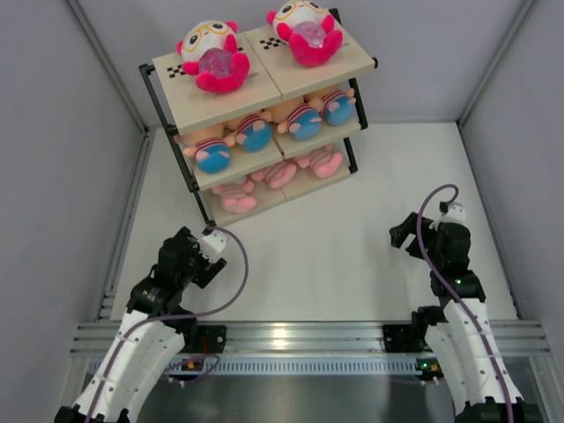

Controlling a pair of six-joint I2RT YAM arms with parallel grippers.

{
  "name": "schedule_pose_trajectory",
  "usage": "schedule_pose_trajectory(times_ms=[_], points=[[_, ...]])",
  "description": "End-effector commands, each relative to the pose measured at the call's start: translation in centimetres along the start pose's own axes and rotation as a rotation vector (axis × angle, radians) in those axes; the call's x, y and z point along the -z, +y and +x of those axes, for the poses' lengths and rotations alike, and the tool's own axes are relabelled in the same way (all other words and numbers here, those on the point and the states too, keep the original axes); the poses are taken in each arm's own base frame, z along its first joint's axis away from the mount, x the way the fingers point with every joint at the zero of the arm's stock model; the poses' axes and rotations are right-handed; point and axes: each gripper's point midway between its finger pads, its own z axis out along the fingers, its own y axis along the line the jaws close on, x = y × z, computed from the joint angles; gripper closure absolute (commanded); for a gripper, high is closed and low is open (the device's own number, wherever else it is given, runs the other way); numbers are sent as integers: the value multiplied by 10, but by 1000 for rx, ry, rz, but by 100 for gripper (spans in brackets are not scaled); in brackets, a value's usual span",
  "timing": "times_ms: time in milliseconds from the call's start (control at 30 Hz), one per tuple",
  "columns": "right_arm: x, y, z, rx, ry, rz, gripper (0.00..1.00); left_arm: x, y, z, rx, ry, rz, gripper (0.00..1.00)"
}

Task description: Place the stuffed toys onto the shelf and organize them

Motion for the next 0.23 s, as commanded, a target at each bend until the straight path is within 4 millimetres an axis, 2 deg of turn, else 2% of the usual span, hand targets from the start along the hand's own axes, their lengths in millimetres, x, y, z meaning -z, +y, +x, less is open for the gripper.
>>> schedule_pose_trajectory(times_ms=[0,200], points=[[0,5,-26,18,-129,-27,12,-4,9,-2,45,-7,-33,1],[4,8,-30,24,-150,-43,12,-5,18,11,89,40,-75,1]])
